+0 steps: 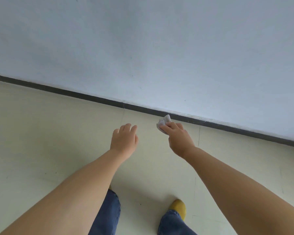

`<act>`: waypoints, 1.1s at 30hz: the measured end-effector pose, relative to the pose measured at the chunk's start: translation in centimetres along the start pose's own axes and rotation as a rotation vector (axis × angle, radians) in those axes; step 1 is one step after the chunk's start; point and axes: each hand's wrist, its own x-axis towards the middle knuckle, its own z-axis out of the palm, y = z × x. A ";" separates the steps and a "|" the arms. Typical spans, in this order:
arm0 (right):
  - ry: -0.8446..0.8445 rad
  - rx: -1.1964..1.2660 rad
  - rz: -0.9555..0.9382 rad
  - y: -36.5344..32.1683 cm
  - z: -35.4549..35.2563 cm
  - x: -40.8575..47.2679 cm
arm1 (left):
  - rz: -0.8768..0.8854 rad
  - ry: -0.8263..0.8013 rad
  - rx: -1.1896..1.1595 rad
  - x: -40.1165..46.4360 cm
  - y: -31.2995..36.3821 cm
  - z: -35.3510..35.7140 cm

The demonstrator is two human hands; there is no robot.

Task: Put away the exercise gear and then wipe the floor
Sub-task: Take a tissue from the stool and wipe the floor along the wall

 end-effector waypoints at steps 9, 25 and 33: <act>-0.015 -0.149 -0.439 -16.7 -13.6 -5.1 | -0.343 0.221 -0.018 -15.9 -3.9 -16.7; -0.093 -0.231 -0.949 -53.7 -7.0 -6.4 | -0.895 0.340 -0.079 -41.1 -29.5 -20.7; -0.087 -0.282 -1.086 -71.0 -3.8 -5.4 | -1.119 0.404 -0.107 -50.8 -42.0 -24.3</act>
